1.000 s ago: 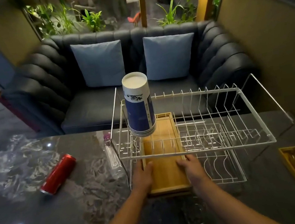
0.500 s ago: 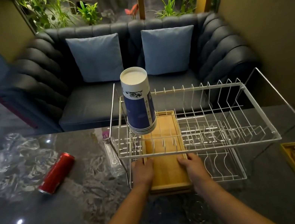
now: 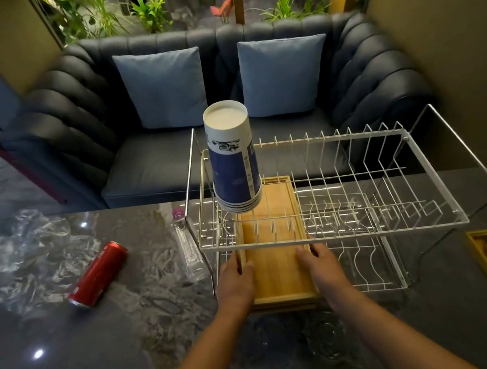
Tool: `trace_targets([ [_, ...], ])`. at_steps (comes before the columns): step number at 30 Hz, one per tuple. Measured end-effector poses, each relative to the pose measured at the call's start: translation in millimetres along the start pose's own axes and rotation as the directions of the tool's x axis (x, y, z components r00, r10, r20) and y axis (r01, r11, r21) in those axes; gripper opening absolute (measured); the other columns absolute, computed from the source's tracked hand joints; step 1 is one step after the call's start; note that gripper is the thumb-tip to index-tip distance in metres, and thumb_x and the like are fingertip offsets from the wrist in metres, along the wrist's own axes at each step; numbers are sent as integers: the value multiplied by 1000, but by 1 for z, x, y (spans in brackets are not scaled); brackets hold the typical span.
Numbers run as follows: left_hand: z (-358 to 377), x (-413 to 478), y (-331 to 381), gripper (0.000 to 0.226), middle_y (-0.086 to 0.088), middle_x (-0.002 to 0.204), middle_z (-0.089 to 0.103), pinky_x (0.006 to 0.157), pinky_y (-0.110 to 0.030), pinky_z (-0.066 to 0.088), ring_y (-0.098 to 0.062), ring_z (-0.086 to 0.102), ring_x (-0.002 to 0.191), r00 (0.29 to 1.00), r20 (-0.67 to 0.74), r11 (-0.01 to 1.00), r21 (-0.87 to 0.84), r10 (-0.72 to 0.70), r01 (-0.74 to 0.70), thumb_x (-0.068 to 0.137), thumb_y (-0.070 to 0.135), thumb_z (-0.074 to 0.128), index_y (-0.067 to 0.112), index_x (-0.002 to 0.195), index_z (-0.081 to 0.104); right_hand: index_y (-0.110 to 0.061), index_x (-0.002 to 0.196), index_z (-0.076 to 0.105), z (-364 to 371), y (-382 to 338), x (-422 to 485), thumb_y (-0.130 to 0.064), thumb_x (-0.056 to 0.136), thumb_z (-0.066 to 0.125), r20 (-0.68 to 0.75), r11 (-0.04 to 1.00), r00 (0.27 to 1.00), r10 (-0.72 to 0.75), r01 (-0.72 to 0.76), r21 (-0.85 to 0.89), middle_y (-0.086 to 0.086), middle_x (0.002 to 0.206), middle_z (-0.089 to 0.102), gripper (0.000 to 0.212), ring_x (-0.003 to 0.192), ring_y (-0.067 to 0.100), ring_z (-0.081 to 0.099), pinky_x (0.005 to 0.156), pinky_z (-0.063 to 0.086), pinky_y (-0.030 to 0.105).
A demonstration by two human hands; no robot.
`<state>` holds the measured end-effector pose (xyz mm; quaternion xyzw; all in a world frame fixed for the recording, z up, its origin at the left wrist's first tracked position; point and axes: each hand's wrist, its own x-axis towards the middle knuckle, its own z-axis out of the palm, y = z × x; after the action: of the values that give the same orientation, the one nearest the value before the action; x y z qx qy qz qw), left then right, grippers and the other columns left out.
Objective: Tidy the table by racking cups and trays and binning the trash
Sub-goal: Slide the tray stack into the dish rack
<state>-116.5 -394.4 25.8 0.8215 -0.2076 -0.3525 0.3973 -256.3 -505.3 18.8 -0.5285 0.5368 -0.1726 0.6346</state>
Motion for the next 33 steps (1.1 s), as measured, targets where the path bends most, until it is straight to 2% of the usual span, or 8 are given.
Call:
trace_targets([
  [3,0,-5,0,39,-9,130,60,102,-51,47,-28,57,116,1000,-23,1000,2,18,-18,101,31,47,24,139,51,-18,102,58,4,2,3,-33,99,53,-39,990,998,-51,45,-136,11,115,59,16,102,26,57,89,48,40],
  [11,1,-12,-2,36,-6,126,63,100,-46,48,-25,59,111,998,-48,999,-27,31,-32,103,29,44,25,137,53,-9,95,60,9,7,4,-26,100,50,-54,989,997,-61,53,-137,19,106,61,21,96,34,57,84,47,44],
  [14,1,-14,-5,37,-5,126,61,101,-49,48,-24,58,111,1000,-10,995,-94,26,-27,104,27,41,27,139,50,-15,104,61,9,9,3,-27,101,49,-23,995,999,-35,33,-97,11,106,64,18,101,32,59,78,47,39],
  [17,1,-15,-6,37,-2,124,58,99,-47,48,-22,58,108,1000,11,987,-158,8,-6,104,25,40,29,140,47,-19,137,49,8,10,4,-27,102,46,16,996,1000,-21,22,-87,6,124,60,36,110,28,58,91,49,43],
  [20,0,-14,-5,38,2,119,56,85,-35,47,-10,55,96,1000,11,977,-212,3,0,103,21,42,29,140,47,-23,145,41,7,9,4,-28,102,46,30,998,1000,1,1,-68,7,131,56,44,112,27,57,96,49,48],
  [25,0,-14,-5,41,-6,134,56,90,-39,49,-19,56,106,1000,21,974,-226,13,-8,103,24,44,28,144,43,-23,134,50,7,6,2,-27,100,50,9,999,1000,9,-9,-46,5,125,59,34,113,29,57,95,50,48],
  [29,-7,-21,-10,69,0,141,49,101,-54,49,-27,54,122,995,82,969,-244,52,-31,94,32,62,34,152,26,-37,113,54,1,3,-8,-35,98,54,43,991,998,-52,57,-120,5,127,58,16,111,26,58,96,50,52],
  [33,-22,-36,-28,107,2,148,39,99,-49,53,-23,48,131,948,129,952,-134,291,-275,68,38,81,43,152,16,-34,150,29,-16,12,-27,-40,92,64,116,973,987,-110,131,-193,-1,148,43,68,127,22,49,102,46,47],
])
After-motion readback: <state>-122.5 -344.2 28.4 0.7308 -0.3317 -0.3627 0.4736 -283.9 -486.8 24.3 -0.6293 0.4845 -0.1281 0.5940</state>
